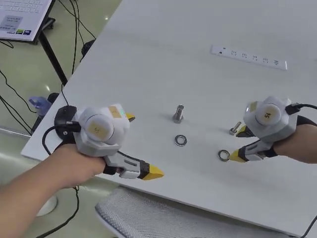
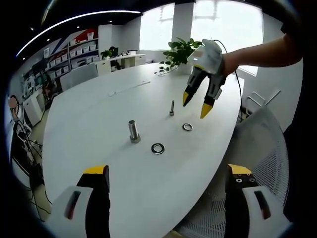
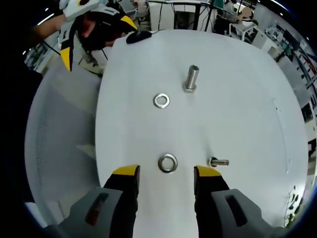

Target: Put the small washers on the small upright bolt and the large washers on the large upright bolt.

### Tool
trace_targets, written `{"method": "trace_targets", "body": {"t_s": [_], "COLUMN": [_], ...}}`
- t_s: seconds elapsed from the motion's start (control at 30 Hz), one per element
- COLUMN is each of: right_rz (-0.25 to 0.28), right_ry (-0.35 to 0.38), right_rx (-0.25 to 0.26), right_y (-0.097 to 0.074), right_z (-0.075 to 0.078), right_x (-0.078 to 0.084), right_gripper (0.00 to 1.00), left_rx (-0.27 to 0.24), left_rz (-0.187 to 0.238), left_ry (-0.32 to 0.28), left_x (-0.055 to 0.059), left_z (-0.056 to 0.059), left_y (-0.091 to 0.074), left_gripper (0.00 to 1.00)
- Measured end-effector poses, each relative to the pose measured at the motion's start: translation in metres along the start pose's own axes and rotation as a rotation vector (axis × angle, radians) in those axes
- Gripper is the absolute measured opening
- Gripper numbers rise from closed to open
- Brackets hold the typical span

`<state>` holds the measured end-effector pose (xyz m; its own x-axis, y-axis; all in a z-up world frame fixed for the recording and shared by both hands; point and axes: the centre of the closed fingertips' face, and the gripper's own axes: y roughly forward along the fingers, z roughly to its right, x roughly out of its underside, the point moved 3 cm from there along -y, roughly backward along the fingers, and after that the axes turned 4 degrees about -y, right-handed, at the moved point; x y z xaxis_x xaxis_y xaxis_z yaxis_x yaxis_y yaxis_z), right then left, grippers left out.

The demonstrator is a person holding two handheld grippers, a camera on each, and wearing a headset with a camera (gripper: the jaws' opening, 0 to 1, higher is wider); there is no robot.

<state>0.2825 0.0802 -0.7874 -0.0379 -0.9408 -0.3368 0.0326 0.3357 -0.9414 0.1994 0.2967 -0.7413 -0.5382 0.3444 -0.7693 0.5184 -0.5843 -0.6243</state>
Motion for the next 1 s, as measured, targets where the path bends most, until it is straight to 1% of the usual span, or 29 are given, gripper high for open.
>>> {"method": "trace_targets", "body": {"t_s": [0.1, 0.2, 0.37, 0.47, 0.53, 0.63, 0.73, 0.9, 1.0], "right_rz": [0.006, 0.007, 0.015, 0.014, 0.007, -0.002, -0.009, -0.031, -0.043], "right_ry": [0.002, 0.005, 0.016, 0.021, 0.021, 0.028, 0.019, 0.013, 0.01], "right_rx": [0.0, -0.002, -0.009, -0.005, -0.002, 0.005, 0.009, 0.003, 0.001], "right_y": [0.005, 0.008, 0.015, 0.02, 0.023, 0.03, 0.037, 0.048, 0.053], "right_z": [-0.003, -0.005, -0.007, -0.006, -0.006, -0.004, -0.002, 0.0, 0.004], "right_x": [0.001, 0.002, 0.003, 0.004, 0.006, 0.009, 0.009, 0.012, 0.015], "right_gripper": [0.5, 0.5, 0.5, 0.5, 0.49, 0.49, 0.48, 0.47, 0.47], "left_rx": [0.005, 0.009, 0.018, 0.019, 0.019, 0.021, 0.018, 0.019, 0.017], "left_rz": [0.007, 0.008, -0.015, -0.018, -0.017, -0.028, -0.033, -0.031, -0.04], "left_ry": [-0.003, 0.004, 0.029, 0.034, 0.032, 0.037, 0.043, 0.044, 0.051], "left_x": [0.0, 0.002, 0.008, 0.009, 0.008, 0.009, 0.009, 0.008, 0.009], "left_z": [0.001, 0.0, 0.001, 0.001, 0.001, 0.0, -0.001, -0.004, -0.005], "left_y": [-0.001, -0.001, 0.0, 0.0, 0.0, -0.001, -0.002, -0.003, -0.002], "left_gripper": [0.99, 0.99, 0.99, 0.99, 0.99, 0.98, 0.97, 0.97, 0.97]}}
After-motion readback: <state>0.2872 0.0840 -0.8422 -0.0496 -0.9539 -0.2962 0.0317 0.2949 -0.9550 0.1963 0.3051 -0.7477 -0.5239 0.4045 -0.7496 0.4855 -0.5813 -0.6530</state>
